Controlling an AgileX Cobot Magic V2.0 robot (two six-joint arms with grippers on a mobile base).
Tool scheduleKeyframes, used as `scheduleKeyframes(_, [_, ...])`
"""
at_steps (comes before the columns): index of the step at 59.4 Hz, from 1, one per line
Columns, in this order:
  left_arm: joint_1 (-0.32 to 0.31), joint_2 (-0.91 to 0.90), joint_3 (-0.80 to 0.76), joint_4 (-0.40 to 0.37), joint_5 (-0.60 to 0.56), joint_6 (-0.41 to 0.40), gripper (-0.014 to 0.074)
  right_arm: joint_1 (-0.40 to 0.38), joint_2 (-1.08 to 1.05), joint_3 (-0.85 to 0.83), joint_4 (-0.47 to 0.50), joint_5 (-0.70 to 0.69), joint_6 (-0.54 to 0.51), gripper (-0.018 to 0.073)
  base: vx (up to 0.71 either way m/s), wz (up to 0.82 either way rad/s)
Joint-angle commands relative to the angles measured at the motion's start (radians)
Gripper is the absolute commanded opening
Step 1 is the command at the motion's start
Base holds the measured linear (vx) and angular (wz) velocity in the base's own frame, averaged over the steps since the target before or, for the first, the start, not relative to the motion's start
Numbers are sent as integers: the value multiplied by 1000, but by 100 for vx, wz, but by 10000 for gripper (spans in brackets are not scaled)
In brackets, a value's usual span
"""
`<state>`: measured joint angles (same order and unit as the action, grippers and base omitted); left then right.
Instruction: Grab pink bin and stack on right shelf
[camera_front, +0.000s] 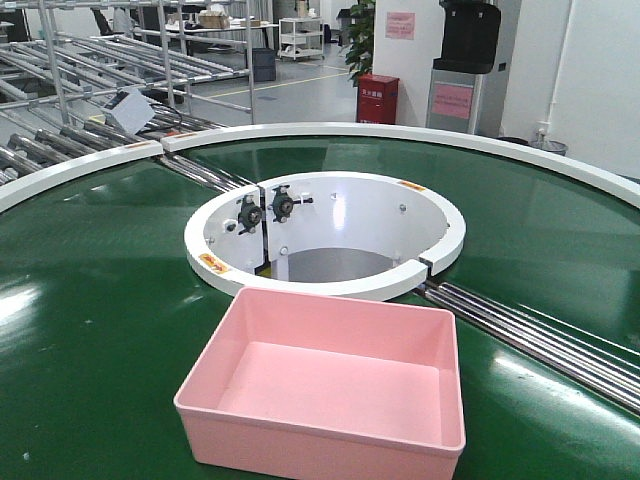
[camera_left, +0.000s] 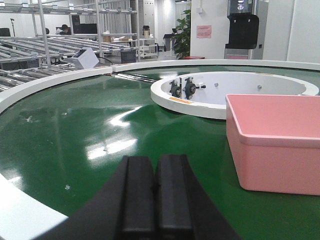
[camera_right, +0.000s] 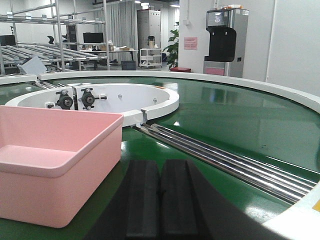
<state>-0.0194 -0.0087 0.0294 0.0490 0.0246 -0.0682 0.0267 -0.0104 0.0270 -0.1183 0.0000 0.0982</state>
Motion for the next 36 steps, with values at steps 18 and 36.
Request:
scheduleKeyframes(18, [-1,-18,13,-3,-87,-7,-6,-1,-13,5,-8,-87,-8,-9,0,0])
scheduleKeyframes(36, [-1,-18,13,-3,-107,-7,-6,-1,-13,5,-8,-105,-8,-9,0,0])
